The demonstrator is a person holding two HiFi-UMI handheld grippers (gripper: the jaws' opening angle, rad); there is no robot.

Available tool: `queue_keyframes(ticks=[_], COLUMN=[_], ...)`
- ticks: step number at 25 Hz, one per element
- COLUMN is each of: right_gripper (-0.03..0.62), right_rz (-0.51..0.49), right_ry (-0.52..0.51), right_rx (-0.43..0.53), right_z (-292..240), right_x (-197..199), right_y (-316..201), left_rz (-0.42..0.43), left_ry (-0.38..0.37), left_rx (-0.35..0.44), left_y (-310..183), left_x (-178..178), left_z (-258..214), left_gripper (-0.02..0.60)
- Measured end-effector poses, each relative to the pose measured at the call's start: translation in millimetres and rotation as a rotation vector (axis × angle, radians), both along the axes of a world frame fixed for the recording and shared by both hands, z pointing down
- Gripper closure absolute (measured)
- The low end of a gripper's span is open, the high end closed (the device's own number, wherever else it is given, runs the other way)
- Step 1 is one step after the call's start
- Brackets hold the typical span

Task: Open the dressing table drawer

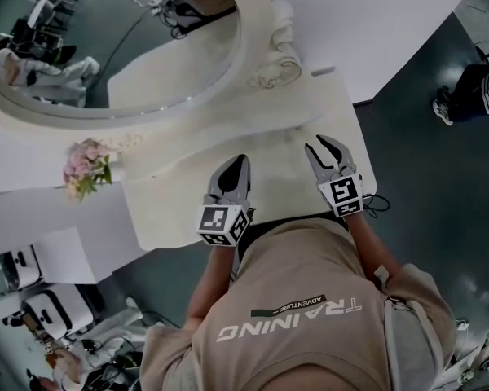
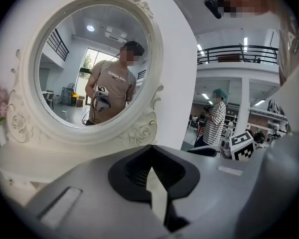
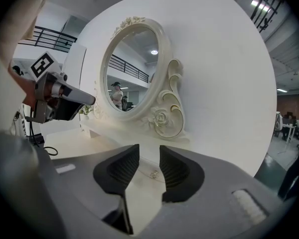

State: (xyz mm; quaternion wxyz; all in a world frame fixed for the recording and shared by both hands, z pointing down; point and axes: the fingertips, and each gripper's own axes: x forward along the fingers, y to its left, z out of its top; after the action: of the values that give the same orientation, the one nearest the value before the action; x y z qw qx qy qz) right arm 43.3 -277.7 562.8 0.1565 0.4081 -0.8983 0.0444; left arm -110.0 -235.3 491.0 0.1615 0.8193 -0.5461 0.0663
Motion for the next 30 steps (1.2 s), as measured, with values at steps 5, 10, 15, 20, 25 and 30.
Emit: queue_keyframes(ticks=[5,10,15,20,25,30], right_gripper=[0.462,0.462,0.462,0.462,0.462,0.457], right_rz=[-0.009,-0.008,0.007,0.048,0.062,0.09], right_ry=[0.047,0.091,0.123,0.135,0.129,0.1], right_rx=[-0.04,-0.118,-0.158,-0.159,-0.196,-0.239], right_z=[29,68,97,114,126,134], right_x=[-6,-12,-16,-17,-23,-27], right_y=[-4,-8,-20,-34,-45,-56], left_rz=[-0.012,-0.011,-0.011,-0.017,-0.016,-0.022], left_ry=[-0.002,-0.013,-0.032,-0.032,-0.043,-0.044], left_rx=[-0.011,-0.039,-0.061,-0.082,-0.096,-0.114], left_y=[6,13,13,13,13,16], left_x=[-6,-10,-13,-19,-21,-25], left_z=[4,12,20,25,29,33], left_gripper=[0.563,0.563,0.563,0.563,0.563,0.563])
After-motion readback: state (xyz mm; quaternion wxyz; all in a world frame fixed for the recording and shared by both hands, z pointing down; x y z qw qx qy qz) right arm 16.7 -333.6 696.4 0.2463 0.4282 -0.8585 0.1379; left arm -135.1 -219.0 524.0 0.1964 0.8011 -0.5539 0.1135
